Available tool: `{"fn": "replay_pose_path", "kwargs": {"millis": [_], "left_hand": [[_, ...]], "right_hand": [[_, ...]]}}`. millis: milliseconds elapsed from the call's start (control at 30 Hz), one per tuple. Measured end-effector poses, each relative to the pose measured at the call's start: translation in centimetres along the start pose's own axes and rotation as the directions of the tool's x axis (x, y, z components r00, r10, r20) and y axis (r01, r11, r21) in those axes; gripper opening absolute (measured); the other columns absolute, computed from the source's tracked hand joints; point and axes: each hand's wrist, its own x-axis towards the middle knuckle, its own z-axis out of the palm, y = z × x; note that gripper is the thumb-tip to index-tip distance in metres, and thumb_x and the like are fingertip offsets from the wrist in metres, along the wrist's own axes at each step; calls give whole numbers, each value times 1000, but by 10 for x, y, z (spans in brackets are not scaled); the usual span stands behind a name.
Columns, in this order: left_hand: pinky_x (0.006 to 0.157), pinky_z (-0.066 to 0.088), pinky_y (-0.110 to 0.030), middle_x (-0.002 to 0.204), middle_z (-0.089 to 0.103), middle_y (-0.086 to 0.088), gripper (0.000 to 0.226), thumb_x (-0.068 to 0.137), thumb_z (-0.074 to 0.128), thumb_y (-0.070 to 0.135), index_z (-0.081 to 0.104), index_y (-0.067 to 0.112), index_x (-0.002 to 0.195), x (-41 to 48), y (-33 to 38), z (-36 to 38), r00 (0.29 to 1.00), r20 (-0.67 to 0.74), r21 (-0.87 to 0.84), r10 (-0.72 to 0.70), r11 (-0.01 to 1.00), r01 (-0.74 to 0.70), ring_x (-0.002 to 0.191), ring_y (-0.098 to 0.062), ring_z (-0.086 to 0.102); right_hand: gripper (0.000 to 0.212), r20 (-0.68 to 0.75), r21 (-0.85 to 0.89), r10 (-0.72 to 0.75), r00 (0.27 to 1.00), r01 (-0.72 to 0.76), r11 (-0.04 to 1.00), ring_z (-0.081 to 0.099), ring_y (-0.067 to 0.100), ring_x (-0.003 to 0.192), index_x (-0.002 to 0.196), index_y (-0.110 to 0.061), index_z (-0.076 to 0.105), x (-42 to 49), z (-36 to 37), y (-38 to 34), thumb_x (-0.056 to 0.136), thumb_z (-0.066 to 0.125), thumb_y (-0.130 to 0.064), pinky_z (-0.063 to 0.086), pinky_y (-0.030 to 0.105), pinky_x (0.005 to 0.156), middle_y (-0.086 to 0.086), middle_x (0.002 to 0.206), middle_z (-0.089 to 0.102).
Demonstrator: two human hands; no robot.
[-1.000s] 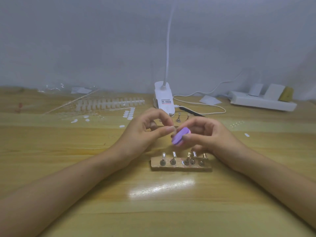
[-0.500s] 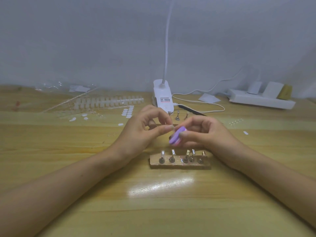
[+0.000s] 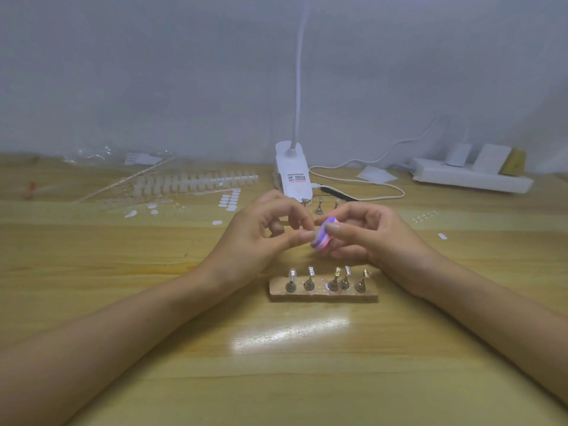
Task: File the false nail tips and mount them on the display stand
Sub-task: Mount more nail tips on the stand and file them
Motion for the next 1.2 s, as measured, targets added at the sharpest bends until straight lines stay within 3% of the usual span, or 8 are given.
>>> {"fn": "replay_pose_path", "kwargs": {"millis": [233, 367, 467, 600, 700, 967, 1067, 1200], "left_hand": [[74, 41, -13, 90, 58, 4, 16, 86, 73, 13, 66, 25, 79, 2, -1, 0, 1000, -8, 54, 19, 998, -18, 72, 2, 50], [75, 43, -16, 95, 59, 1, 15, 86, 73, 17, 66, 27, 78, 2, -2, -1, 999, -30, -6, -22, 1000, 22, 70, -3, 50], [75, 43, -16, 92, 58, 3, 8, 84, 73, 22, 67, 23, 79, 2, -1, 0, 1000, -15, 10, -16, 1000, 16, 72, -4, 49], [74, 43, -15, 92, 57, 3, 14, 86, 72, 15, 66, 24, 78, 1, -1, -1, 1000, -21, -4, -10, 1000, 10, 70, 1, 49], [74, 42, -14, 90, 57, 4, 9, 86, 72, 15, 67, 19, 80, 2, 0, 0, 1000, -8, 28, 11, 1000, -11, 73, 2, 51], [75, 42, -15, 90, 58, 2, 12, 86, 72, 13, 67, 21, 79, 2, 0, 0, 1000, -10, 33, 13, 999, -13, 73, -2, 51], [75, 43, -16, 92, 58, 0, 16, 87, 72, 12, 65, 24, 78, 2, 0, -1, 1000, -5, 14, 7, 1000, -7, 71, -1, 49], [74, 41, -11, 89, 57, 5, 13, 87, 72, 13, 66, 21, 79, 1, 0, 0, 1000, -7, 24, 9, 1000, -9, 73, 1, 51]], "right_hand": [[22, 82, -139, 3, 997, 9, 990, 75, 23, 85, 95, -11, 71, -4, 2, -1, 80, 74, -27, 59, 25, 71, 14, 93, 77], [31, -33, 7, -22, 999, 22, 1000, 74, 18, 76, 94, -7, 70, -2, 1, -2, 74, 74, -29, 58, 22, 65, 14, 89, 77], [26, 61, -148, 10, 998, -1, 989, 75, 22, 82, 92, -12, 72, -4, 4, -1, 76, 75, -32, 61, 26, 72, 14, 90, 77], [32, -59, -10, -31, 998, 30, 999, 74, 21, 78, 94, -8, 71, -2, 2, -1, 72, 76, -30, 60, 25, 69, 17, 90, 76], [21, 61, -166, 6, 998, 4, 986, 75, 24, 85, 93, -13, 73, -4, 4, 0, 77, 76, -28, 61, 30, 77, 15, 92, 77], [19, 73, -152, -13, 997, 24, 988, 75, 23, 85, 94, -11, 73, -4, 3, 2, 80, 75, -24, 60, 26, 74, 15, 92, 77], [29, -39, -13, -52, 998, 51, 999, 74, 22, 81, 96, -7, 71, -2, 0, 2, 74, 75, -25, 60, 27, 74, 17, 91, 76], [23, 81, -150, -23, 996, 35, 988, 75, 23, 85, 96, -10, 72, -2, 1, 3, 78, 75, -25, 61, 30, 77, 14, 93, 77]]}}
